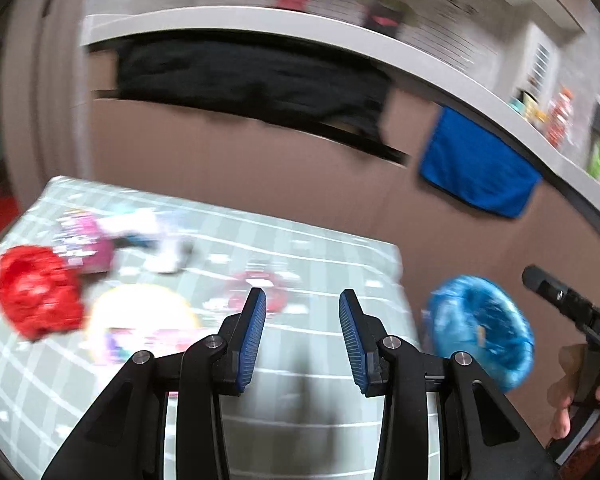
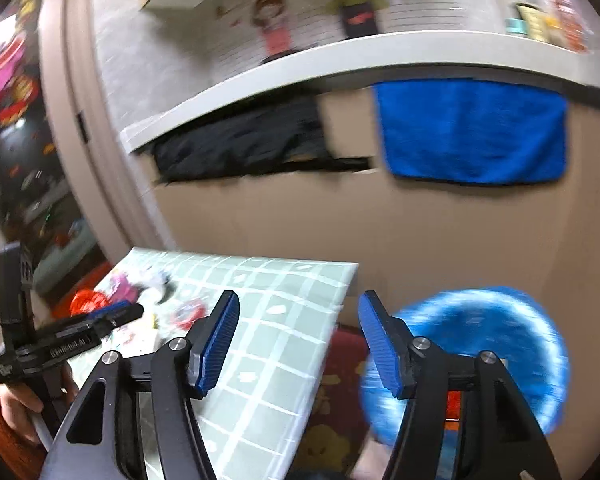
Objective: Collect trash
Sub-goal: 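Move both open tools back over the table toward the remaining trash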
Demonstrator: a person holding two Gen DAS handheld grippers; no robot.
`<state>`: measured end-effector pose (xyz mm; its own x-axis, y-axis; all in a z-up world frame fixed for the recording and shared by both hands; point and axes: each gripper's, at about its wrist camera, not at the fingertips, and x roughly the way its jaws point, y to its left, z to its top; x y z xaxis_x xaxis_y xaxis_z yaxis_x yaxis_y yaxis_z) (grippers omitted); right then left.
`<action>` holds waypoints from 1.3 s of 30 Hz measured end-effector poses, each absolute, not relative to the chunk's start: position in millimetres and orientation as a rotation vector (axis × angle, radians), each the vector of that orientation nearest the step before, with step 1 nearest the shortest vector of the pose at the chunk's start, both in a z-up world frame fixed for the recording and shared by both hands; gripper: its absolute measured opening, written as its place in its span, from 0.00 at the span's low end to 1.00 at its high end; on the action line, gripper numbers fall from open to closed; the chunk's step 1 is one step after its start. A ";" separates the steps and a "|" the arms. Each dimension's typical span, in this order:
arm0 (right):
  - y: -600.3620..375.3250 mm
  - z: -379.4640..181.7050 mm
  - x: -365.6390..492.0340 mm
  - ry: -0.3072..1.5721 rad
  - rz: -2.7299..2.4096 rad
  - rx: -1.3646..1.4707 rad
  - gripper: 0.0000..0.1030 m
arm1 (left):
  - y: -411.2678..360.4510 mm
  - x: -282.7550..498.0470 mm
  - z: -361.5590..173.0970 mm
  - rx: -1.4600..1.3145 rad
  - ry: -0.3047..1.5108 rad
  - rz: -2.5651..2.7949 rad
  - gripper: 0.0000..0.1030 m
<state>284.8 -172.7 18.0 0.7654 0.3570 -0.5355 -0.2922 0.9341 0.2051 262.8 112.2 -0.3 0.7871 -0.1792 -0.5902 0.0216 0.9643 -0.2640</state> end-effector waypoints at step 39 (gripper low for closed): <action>64.8 -93.8 397.5 0.929 0.375 0.010 0.40 | 273.2 301.0 -2.6 -0.207 0.654 -0.053 0.40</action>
<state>397.5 64.8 -93.8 0.5391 0.3195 -0.7793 -0.3113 0.9353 0.1680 301.0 273.2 -2.6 0.7928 -0.1144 -0.5987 -0.0157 0.9781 -0.2077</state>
